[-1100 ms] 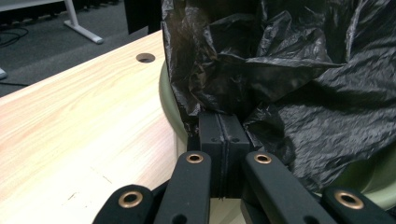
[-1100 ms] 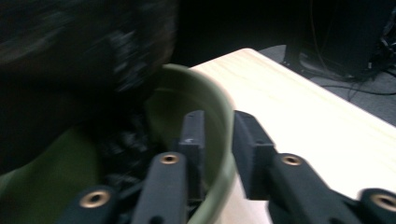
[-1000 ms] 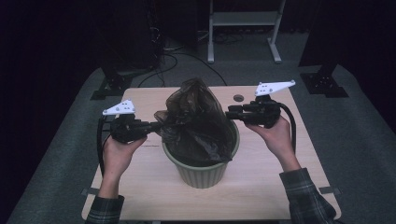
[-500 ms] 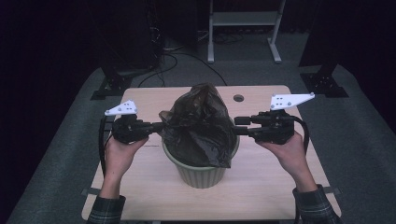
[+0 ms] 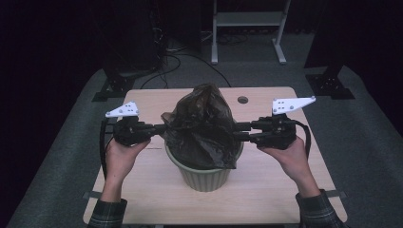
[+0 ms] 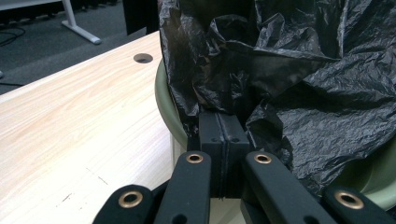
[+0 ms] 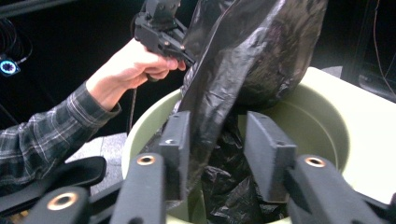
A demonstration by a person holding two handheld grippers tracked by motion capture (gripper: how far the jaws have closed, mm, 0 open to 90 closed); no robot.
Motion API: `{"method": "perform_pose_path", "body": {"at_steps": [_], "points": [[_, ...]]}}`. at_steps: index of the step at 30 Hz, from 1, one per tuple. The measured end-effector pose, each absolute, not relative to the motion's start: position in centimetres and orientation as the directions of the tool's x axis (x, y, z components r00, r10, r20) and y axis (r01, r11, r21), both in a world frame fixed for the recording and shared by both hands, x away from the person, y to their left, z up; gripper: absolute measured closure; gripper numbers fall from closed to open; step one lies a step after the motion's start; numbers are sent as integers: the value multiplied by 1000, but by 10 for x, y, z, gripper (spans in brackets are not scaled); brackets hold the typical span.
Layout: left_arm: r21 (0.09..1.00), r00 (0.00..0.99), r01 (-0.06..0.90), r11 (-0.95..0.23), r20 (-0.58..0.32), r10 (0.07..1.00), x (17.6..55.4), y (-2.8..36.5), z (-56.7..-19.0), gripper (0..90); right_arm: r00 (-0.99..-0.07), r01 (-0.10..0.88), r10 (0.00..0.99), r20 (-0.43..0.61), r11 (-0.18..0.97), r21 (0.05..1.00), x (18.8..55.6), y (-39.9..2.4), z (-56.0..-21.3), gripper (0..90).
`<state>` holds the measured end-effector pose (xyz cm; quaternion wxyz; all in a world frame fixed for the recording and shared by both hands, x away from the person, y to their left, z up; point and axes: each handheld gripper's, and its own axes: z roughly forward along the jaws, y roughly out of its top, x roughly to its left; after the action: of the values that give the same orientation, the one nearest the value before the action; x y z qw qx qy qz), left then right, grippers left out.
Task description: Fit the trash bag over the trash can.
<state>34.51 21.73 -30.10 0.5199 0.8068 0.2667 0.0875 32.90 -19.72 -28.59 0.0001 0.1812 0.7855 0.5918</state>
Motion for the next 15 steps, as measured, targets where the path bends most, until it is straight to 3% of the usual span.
{"method": "perform_pose_path", "body": {"at_steps": [5, 15], "points": [[884, 844, 340, -320, -136, 519, 344, 218, -301, 900, -949, 253, 255, 185, 264, 931, 327, -191, -287, 876], [886, 835, 340, -316, -129, 536, 339, 233, -300, 900, -885, 266, 454, 104, 309, 913, 349, -217, -295, 898]]}}
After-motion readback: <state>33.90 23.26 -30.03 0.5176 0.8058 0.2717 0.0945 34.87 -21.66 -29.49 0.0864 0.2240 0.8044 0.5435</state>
